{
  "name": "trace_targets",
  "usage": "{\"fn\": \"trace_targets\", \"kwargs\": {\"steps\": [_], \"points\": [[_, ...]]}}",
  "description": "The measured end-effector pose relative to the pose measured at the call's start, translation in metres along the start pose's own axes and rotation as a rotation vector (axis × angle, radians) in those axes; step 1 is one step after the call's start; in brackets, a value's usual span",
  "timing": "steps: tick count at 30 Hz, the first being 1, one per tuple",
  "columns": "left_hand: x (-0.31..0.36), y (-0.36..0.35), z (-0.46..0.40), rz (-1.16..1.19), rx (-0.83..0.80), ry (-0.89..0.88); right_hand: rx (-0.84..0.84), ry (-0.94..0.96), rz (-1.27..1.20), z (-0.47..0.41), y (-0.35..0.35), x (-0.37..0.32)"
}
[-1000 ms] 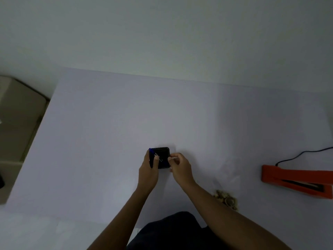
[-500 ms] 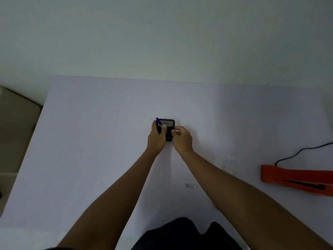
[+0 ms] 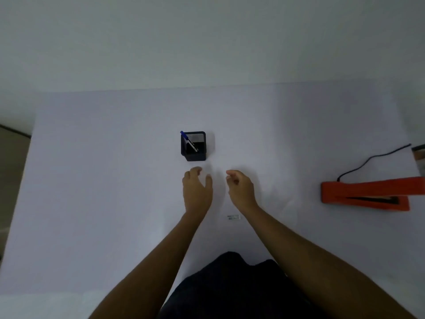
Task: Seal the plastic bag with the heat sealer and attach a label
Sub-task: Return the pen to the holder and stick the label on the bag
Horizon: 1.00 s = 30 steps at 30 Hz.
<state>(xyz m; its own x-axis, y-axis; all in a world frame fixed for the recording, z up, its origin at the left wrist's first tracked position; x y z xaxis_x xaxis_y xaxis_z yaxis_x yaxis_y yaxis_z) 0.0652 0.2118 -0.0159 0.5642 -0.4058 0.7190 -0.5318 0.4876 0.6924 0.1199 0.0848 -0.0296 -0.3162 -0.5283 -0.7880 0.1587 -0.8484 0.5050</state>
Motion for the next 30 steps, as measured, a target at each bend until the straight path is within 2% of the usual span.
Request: {"fn": "trace_targets", "kwargs": {"steps": [4,8,14,18,25,30], "points": [[-0.025,-0.016,0.061,0.019,-0.289,0.001,0.05,-0.073,-0.019,0.039,0.031,0.055],[-0.037,-0.029,0.097,-0.052,-0.379,-0.003,0.074,-0.11,0.006,0.068,0.048,0.087],[-0.032,-0.047,0.115,-0.201,-0.359,-0.119,0.103,-0.083,0.005,0.082,0.053,0.108],[-0.028,-0.05,0.119,-0.253,-0.327,-0.124,0.142,-0.076,-0.03,0.084,0.052,0.114],[-0.029,-0.051,0.117,-0.228,-0.335,-0.099,0.17,-0.089,-0.063,0.085,0.049,0.119],[-0.032,-0.05,0.114,-0.207,-0.341,-0.097,0.129,-0.097,-0.103,0.086,0.045,0.115]]}}
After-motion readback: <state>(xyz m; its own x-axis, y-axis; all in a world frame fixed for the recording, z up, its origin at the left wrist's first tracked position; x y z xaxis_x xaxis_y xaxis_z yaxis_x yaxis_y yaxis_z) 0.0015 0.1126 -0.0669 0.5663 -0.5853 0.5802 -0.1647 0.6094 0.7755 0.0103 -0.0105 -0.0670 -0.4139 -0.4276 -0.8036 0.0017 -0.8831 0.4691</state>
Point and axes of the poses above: each hand's wrist, its own z-axis away from the middle knuckle, its own y-axis out of the back of the hand, x = y × z, the point moved 1 cm from there along -z, towards the middle knuckle, and after that the axes turned 13 degrees about x, right-handed, at the moved point
